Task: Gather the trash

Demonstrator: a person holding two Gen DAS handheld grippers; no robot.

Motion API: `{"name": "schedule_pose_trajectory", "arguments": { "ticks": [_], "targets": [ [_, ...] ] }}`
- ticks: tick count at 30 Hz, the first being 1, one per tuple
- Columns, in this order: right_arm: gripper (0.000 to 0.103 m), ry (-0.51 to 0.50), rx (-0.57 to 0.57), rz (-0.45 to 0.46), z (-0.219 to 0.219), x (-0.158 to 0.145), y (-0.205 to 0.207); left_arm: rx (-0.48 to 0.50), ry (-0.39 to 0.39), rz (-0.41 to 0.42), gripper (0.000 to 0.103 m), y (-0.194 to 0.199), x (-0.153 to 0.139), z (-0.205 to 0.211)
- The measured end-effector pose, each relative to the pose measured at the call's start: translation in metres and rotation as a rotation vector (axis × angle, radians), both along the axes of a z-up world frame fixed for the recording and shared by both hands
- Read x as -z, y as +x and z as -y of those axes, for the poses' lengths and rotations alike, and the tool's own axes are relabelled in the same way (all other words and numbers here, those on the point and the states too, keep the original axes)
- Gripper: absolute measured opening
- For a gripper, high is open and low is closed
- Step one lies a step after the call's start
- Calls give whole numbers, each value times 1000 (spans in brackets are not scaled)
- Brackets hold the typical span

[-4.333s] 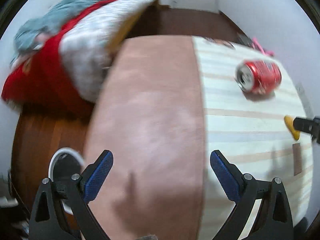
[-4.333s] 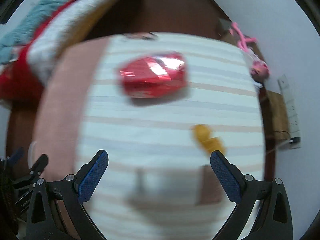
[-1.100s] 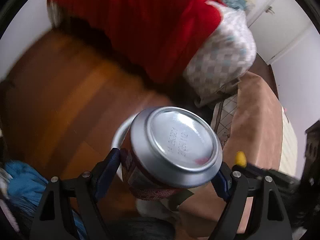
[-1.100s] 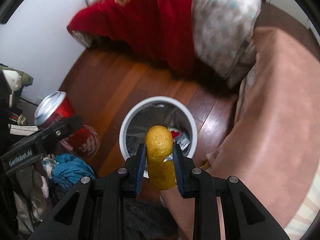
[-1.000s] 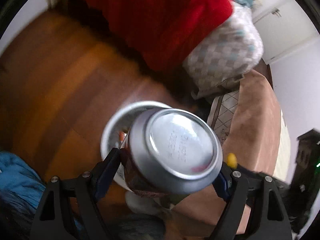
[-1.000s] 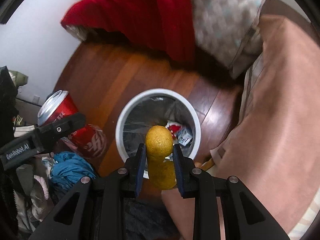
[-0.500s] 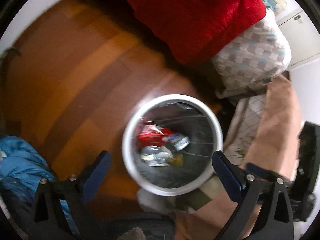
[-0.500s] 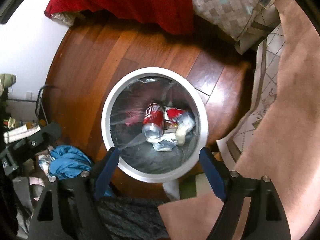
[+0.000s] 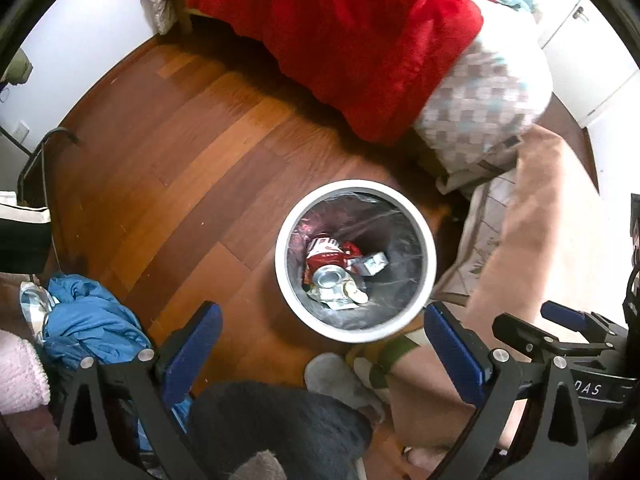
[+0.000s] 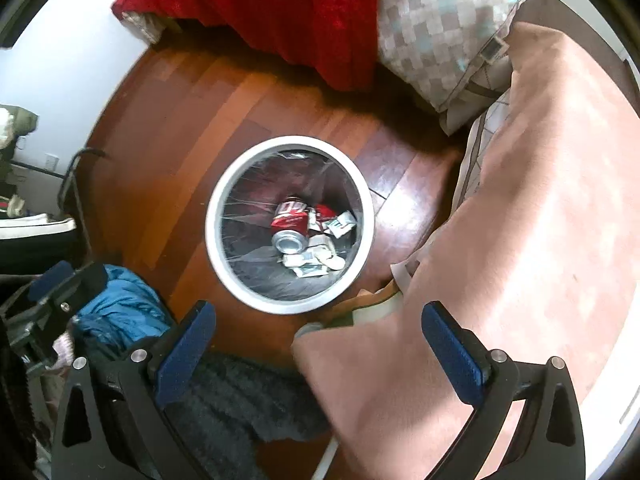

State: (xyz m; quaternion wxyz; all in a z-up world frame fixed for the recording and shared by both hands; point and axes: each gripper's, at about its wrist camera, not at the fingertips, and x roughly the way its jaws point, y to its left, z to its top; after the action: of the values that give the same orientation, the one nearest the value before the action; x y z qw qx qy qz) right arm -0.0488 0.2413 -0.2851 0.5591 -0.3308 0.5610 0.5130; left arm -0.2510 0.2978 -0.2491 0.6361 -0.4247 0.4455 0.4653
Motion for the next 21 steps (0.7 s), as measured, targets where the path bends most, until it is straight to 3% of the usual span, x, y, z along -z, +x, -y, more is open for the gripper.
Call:
{"name": "schedule_pose_trajectory", "arguments": {
  "ticks": [13,21],
  "targets": [
    [103,189,-66,-77,52,-126,-5,46,104,115,103,-6,-108,48],
    [103,260,-115,-119,77,-186,-13,76,133,182,103,-11,-160,67]
  ]
}}
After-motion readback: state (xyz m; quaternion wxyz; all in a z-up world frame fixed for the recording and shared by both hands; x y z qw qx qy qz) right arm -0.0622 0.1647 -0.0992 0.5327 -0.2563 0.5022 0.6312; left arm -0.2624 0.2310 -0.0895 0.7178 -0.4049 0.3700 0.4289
